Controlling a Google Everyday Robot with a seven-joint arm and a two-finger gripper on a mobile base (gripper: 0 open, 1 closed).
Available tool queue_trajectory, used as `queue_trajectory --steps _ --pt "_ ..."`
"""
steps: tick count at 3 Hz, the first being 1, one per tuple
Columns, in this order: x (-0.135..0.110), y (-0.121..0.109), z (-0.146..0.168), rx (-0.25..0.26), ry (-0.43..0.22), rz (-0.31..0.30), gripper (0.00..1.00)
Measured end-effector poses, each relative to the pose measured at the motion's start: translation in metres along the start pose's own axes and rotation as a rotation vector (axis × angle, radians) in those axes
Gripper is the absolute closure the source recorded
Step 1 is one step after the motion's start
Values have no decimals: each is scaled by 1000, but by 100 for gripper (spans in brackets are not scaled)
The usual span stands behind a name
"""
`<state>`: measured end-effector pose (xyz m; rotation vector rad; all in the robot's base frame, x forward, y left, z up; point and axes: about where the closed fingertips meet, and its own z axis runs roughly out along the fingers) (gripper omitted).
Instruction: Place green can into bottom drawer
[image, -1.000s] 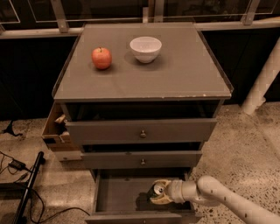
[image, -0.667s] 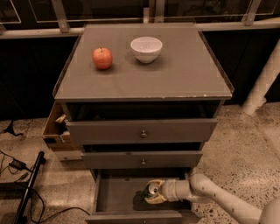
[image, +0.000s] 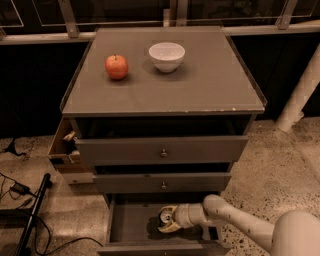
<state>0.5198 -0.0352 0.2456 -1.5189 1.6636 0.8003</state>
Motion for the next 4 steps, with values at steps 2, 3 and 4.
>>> queue_trajectory --steps 2,3,4 --pt "10 -1 -3 22 37 -5 100" --pt "20 -5 -7 45 80 -12 100" --pt "29 -10 -8 62 111 -25 100"
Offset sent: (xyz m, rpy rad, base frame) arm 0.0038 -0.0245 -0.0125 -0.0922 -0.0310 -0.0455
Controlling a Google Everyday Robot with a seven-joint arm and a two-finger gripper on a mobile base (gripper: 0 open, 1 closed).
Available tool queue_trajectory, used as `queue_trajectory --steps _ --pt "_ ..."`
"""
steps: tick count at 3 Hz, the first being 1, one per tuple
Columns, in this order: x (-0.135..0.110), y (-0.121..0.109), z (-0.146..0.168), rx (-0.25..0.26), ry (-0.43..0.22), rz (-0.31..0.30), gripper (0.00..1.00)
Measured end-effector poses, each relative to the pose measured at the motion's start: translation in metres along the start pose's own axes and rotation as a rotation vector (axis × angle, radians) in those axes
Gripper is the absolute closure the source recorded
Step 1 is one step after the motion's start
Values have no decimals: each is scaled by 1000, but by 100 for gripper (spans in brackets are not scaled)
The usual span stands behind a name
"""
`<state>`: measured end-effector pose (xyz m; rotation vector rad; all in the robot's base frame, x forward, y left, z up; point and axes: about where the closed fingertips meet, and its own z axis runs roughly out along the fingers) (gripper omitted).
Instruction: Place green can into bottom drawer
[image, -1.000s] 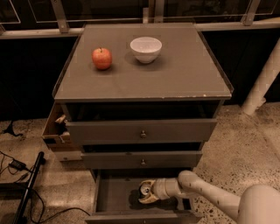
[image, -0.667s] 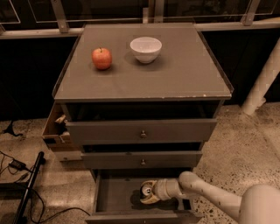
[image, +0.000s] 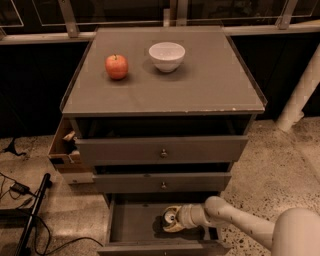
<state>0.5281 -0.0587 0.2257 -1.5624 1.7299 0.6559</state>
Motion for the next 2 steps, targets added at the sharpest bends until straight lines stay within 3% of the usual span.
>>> queue_trajectory --steps 2 --pt "30 -10 9 24 30 -9 100"
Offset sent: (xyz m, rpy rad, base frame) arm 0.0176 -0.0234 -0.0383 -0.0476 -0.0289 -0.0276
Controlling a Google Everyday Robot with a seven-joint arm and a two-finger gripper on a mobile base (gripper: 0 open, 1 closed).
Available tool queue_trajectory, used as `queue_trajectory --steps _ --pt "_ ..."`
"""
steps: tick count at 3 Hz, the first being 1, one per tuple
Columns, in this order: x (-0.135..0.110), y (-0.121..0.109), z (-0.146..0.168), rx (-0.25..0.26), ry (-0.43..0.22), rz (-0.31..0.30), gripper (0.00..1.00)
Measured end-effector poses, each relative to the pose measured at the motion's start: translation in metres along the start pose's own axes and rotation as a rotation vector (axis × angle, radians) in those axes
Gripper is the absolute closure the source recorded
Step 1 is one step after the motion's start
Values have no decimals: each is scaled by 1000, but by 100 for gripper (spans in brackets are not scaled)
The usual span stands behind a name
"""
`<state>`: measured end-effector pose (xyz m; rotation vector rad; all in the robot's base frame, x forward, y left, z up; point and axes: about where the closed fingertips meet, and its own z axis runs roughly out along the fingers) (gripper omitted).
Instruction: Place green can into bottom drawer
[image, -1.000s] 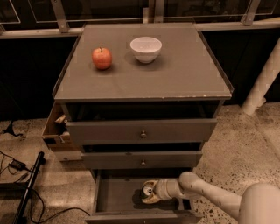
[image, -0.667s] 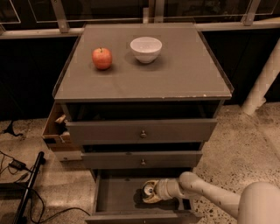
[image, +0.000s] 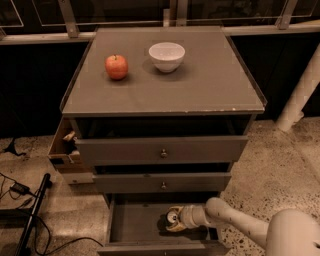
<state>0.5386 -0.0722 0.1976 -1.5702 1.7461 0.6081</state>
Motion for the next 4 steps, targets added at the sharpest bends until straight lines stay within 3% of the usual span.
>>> queue_trajectory --steps 1,2,4 --pt "19 -5 7 0 23 6 100" --pt "24 -6 10 -2 26 13 100" --pt "24 -6 10 -3 26 13 58"
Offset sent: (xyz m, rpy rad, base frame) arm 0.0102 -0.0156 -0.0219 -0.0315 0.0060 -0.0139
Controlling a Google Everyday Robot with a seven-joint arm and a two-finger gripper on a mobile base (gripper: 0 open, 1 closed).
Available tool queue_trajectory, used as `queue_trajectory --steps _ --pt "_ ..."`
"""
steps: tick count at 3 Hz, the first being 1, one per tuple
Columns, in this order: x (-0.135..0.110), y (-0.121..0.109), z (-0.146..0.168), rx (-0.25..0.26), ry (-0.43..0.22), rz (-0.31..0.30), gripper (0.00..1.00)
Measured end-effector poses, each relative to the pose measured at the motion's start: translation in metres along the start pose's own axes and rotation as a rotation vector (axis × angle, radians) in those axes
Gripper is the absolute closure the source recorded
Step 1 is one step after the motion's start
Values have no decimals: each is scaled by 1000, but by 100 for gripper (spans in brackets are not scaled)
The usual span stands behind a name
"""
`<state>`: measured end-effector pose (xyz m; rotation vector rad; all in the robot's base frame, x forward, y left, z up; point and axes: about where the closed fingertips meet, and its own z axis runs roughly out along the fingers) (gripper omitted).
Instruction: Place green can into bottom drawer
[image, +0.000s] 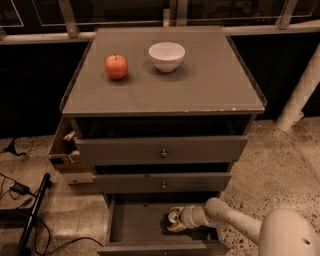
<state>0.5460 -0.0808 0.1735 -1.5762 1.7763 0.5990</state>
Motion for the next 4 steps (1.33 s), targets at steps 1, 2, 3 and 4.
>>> queue_trajectory --steps 1,2,3,4 --pt "0 0 0 0 0 0 35" --pt "0 0 0 0 0 0 11" --pt "0 0 0 0 0 0 0" --pt "0 0 0 0 0 0 0"
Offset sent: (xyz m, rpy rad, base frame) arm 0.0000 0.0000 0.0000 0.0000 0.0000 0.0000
